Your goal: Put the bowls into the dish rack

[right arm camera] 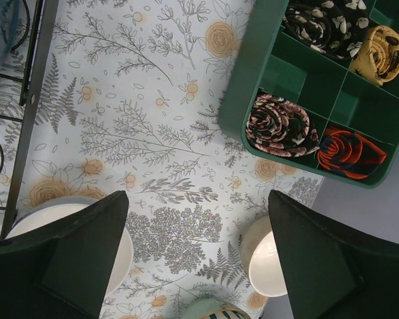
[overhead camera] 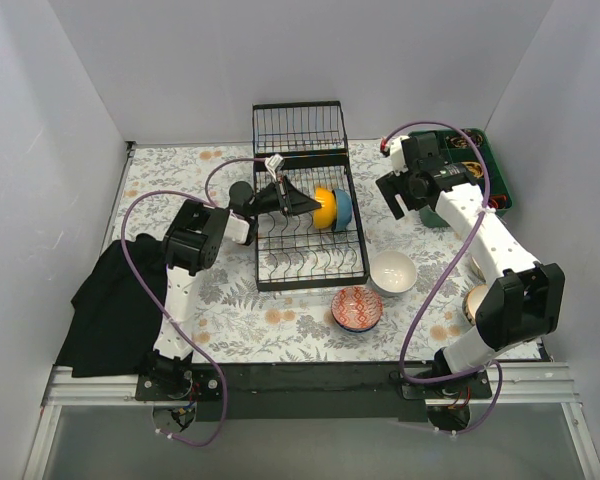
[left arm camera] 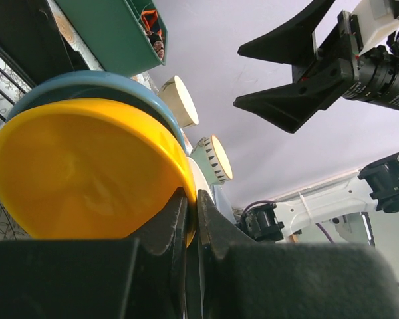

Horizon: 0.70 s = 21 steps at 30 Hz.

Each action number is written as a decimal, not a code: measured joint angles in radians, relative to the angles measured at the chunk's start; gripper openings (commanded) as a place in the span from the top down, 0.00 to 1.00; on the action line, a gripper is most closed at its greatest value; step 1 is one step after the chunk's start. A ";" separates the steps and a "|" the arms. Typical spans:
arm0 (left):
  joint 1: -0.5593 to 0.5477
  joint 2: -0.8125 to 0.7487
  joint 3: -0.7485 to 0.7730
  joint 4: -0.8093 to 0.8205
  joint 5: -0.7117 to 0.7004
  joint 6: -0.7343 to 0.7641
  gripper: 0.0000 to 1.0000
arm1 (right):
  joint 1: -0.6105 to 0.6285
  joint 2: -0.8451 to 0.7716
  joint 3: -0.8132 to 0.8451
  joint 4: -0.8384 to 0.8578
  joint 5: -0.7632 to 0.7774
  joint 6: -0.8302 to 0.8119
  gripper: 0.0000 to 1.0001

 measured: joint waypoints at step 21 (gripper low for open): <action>-0.013 -0.127 -0.134 -0.224 -0.112 0.020 0.74 | 0.018 0.001 0.008 0.000 -0.018 0.002 0.06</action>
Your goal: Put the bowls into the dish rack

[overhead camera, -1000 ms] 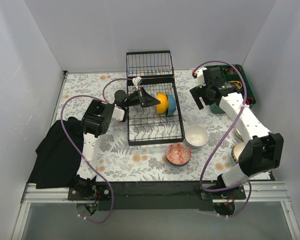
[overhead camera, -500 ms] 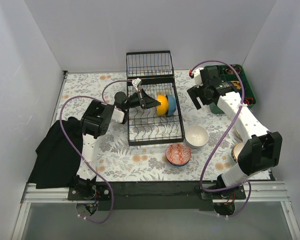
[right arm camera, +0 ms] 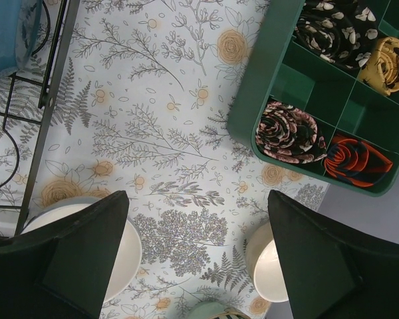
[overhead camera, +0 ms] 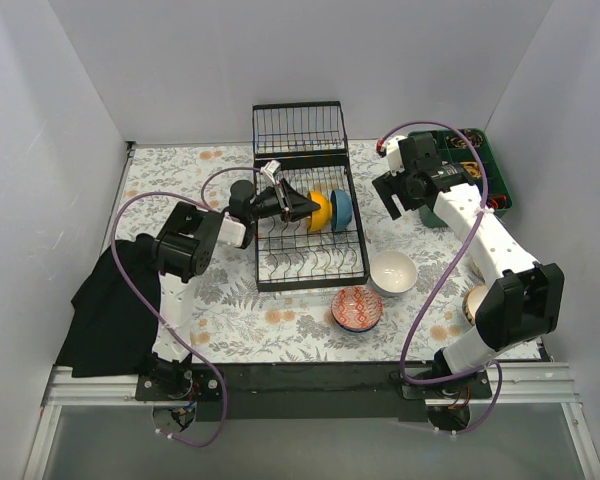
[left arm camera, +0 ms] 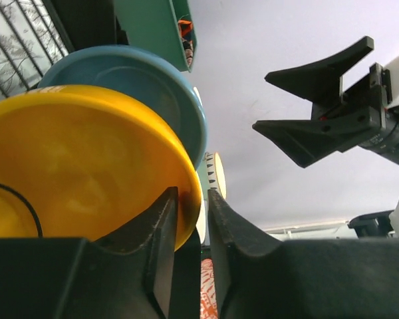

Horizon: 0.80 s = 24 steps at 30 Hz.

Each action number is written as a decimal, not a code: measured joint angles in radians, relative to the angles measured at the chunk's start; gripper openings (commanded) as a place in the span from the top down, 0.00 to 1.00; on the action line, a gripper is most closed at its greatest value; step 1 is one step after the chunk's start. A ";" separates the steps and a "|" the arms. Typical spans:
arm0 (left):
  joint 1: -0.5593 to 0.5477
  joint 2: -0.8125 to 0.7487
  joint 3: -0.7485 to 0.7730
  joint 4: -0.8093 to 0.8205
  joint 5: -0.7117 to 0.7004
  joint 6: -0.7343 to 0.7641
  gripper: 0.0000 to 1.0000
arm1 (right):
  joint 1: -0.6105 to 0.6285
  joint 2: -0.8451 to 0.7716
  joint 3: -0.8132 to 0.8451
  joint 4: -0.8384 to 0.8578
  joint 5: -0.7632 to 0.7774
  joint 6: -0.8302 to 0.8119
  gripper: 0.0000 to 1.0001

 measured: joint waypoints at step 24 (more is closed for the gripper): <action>0.034 -0.645 -0.004 -1.343 -0.253 1.059 0.41 | -0.035 -0.170 -0.038 0.003 -0.053 0.026 0.02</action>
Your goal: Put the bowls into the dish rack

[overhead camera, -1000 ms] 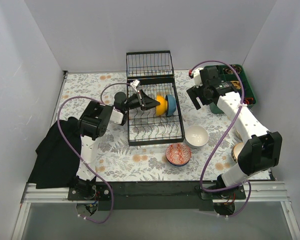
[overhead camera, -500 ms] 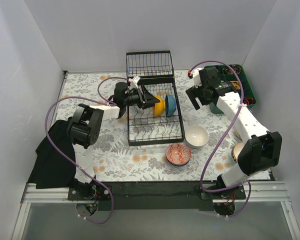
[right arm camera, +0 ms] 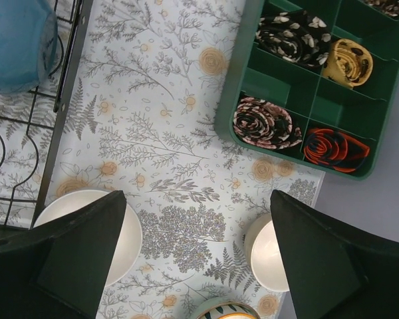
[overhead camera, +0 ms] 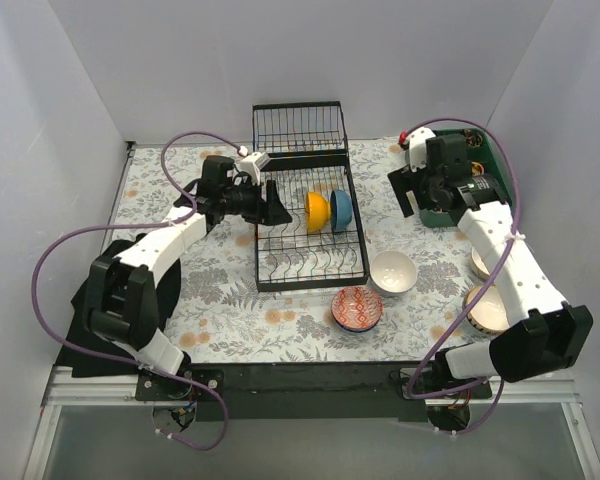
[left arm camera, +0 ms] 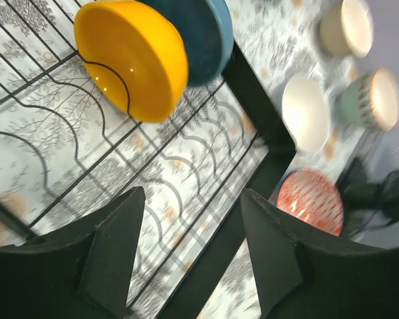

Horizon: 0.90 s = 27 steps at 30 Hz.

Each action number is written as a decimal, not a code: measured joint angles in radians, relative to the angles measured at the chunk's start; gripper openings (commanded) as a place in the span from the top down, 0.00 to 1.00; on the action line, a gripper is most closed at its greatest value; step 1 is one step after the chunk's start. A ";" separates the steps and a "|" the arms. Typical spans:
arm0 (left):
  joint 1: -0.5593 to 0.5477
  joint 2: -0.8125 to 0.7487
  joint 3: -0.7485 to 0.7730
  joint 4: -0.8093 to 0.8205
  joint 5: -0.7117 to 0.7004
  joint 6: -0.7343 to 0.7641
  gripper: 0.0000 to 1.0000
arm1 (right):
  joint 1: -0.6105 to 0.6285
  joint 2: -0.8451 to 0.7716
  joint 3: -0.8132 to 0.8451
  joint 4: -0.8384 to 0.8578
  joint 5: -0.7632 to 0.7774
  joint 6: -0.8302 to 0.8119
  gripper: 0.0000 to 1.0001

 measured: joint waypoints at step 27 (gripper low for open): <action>-0.671 0.168 0.298 -0.542 -0.068 0.948 0.45 | -0.207 -0.258 -0.194 0.024 -0.122 0.022 0.02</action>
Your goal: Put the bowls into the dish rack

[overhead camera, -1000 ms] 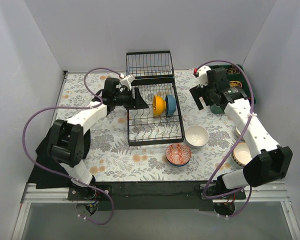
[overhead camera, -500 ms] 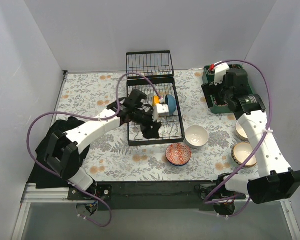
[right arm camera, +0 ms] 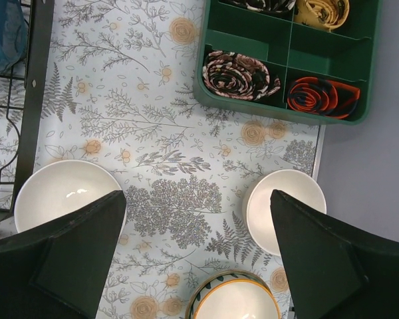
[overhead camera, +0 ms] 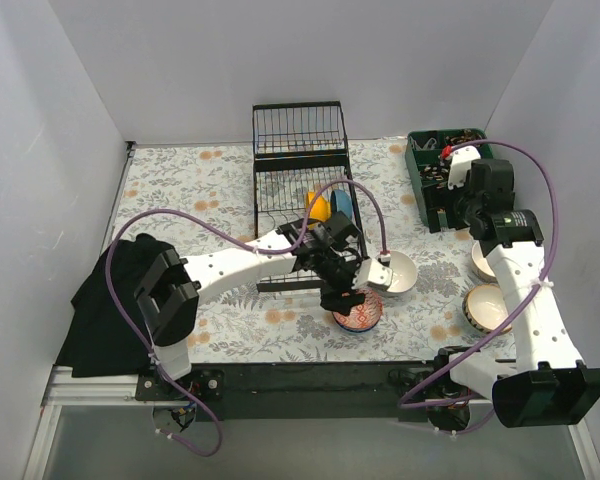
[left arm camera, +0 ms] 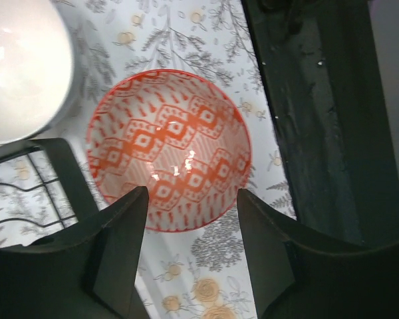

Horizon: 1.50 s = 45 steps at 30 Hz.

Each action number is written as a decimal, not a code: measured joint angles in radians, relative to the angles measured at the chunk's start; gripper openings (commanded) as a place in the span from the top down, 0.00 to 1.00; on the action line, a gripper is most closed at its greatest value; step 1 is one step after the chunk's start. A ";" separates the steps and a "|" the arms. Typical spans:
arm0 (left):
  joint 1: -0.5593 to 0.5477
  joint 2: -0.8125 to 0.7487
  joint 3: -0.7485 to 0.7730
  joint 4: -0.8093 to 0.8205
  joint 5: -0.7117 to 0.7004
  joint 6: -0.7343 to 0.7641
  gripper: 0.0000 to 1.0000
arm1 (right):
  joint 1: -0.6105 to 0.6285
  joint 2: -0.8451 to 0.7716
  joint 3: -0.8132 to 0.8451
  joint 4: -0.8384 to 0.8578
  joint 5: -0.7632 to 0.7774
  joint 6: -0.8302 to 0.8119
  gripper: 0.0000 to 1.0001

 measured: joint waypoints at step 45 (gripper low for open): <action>-0.168 0.112 0.039 -0.015 -0.185 -0.142 0.95 | -0.011 -0.106 -0.083 0.003 -0.016 0.038 0.02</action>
